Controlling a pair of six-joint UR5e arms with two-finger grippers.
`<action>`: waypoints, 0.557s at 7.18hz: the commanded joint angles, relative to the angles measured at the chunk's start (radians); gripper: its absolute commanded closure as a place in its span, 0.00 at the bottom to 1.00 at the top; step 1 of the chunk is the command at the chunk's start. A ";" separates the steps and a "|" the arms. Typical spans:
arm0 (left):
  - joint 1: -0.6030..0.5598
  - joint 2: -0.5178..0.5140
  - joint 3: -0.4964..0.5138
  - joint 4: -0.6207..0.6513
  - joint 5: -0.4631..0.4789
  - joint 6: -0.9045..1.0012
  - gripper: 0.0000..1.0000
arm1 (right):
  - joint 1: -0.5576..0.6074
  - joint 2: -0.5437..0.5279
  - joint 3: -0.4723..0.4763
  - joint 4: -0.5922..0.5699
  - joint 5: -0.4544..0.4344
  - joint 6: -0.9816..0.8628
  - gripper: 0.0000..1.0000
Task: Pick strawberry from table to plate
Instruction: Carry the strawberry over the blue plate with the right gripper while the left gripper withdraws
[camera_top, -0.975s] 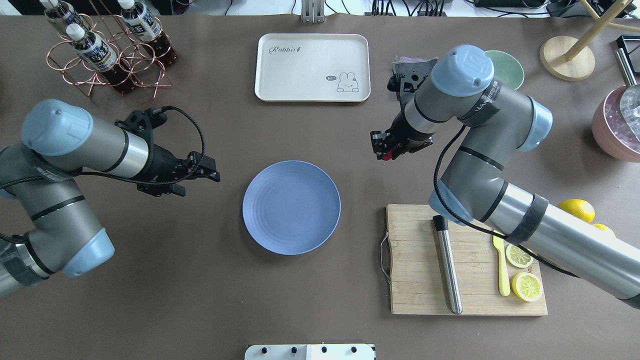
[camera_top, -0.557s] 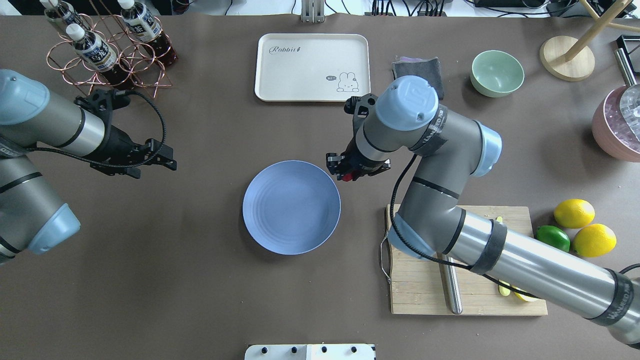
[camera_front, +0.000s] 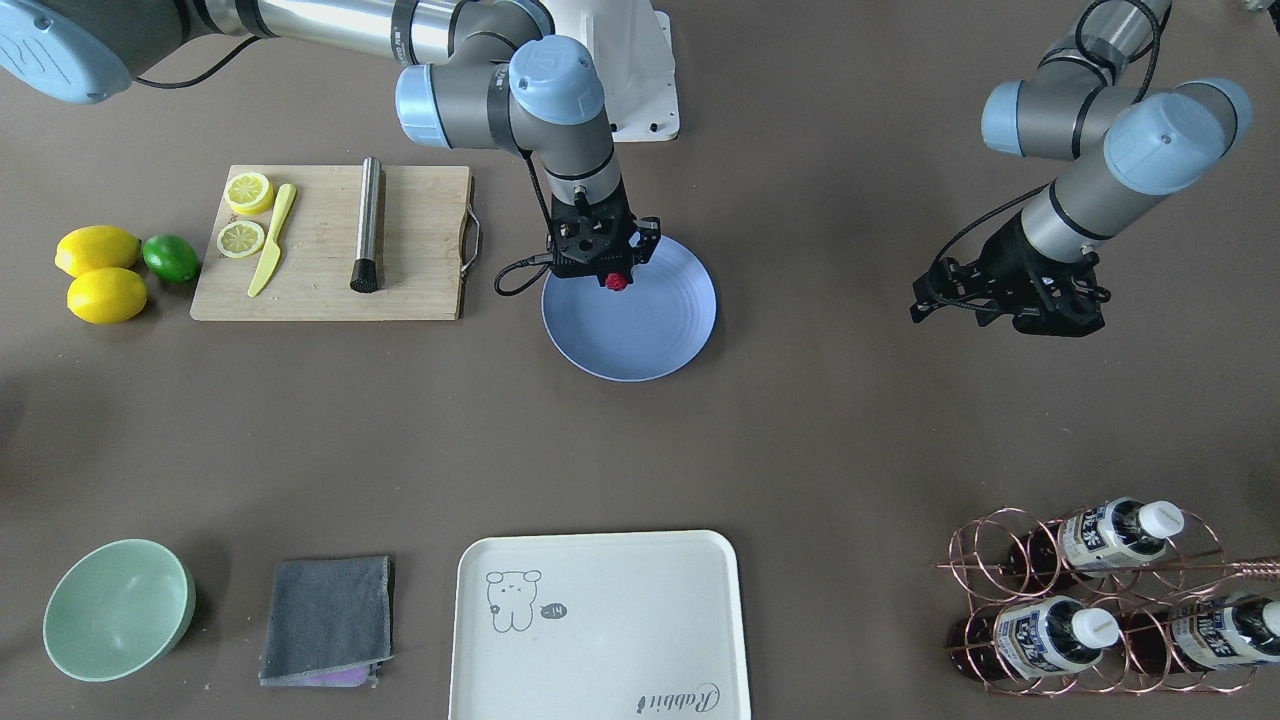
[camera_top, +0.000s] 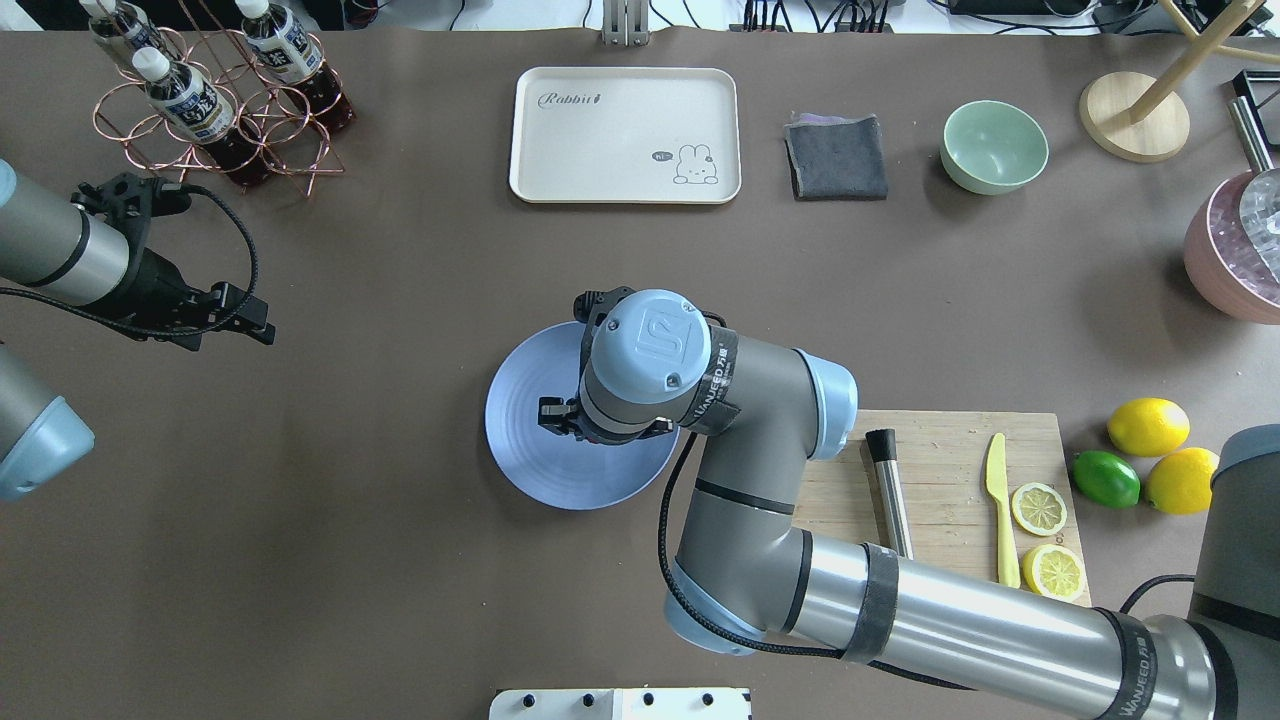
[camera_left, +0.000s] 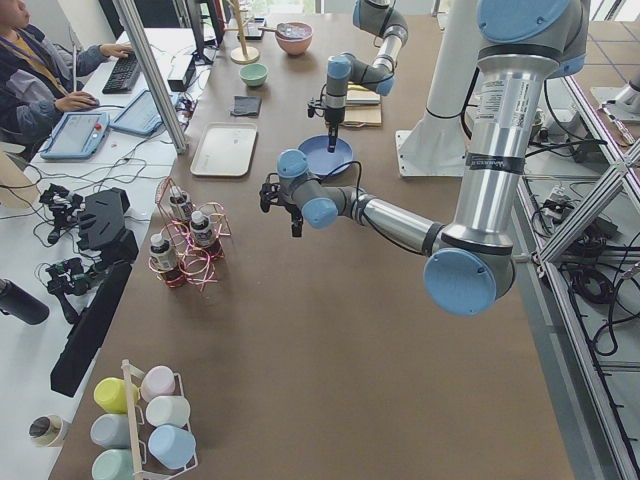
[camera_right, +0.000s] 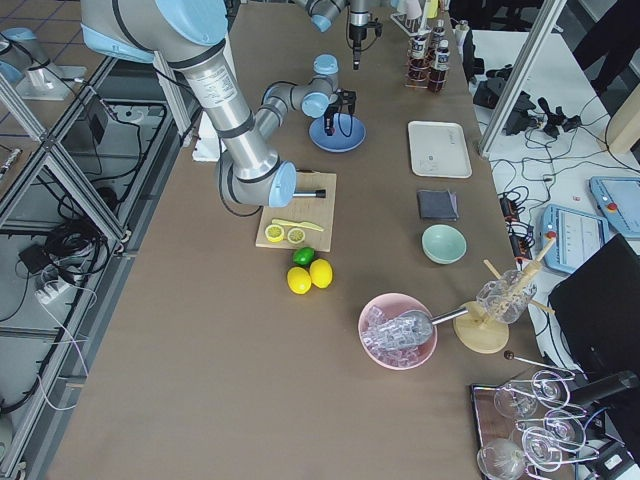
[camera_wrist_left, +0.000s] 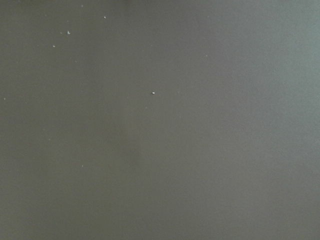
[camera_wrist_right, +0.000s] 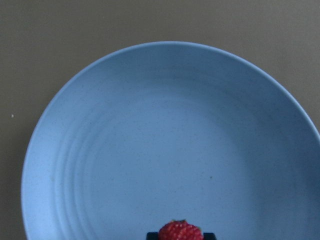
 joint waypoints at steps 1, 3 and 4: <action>0.001 0.006 0.001 0.000 0.001 0.002 0.03 | -0.004 0.060 -0.081 0.004 -0.018 0.029 1.00; 0.001 0.013 -0.002 -0.005 0.006 0.000 0.03 | 0.001 0.058 -0.087 0.004 -0.021 0.038 0.01; -0.001 0.013 -0.005 -0.005 0.003 0.000 0.03 | 0.012 0.057 -0.082 0.002 -0.017 0.027 0.00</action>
